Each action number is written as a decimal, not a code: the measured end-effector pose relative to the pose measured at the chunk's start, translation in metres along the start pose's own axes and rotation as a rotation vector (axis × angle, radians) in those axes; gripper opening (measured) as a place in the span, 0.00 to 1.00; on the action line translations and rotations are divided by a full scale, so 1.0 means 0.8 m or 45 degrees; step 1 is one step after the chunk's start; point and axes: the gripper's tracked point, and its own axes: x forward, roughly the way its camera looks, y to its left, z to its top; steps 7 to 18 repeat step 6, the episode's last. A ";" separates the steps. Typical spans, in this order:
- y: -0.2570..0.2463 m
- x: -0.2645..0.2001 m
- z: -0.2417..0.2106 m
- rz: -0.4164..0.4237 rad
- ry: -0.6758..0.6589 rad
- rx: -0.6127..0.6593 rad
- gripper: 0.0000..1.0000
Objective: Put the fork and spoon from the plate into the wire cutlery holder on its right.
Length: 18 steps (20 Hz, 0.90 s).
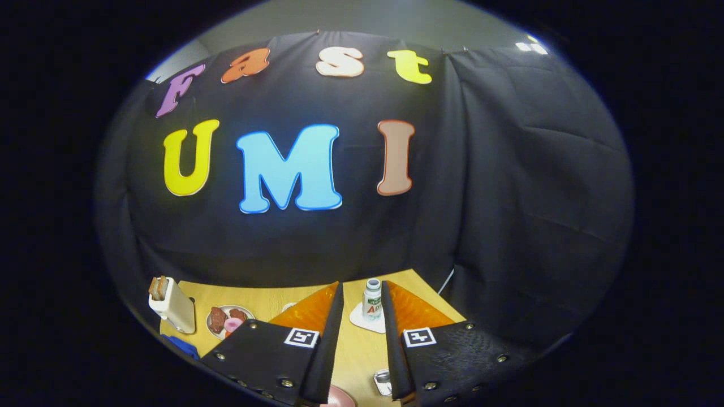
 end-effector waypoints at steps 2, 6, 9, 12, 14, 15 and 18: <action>0.010 -0.010 0.019 0.015 -0.080 -0.037 0.40; 0.034 -0.029 0.035 0.066 -0.159 -0.047 0.40; 0.034 -0.029 0.035 0.066 -0.159 -0.047 0.40; 0.034 -0.029 0.035 0.066 -0.159 -0.047 0.40; 0.034 -0.029 0.035 0.066 -0.159 -0.047 0.40; 0.034 -0.029 0.035 0.066 -0.159 -0.047 0.40; 0.034 -0.029 0.035 0.066 -0.159 -0.047 0.40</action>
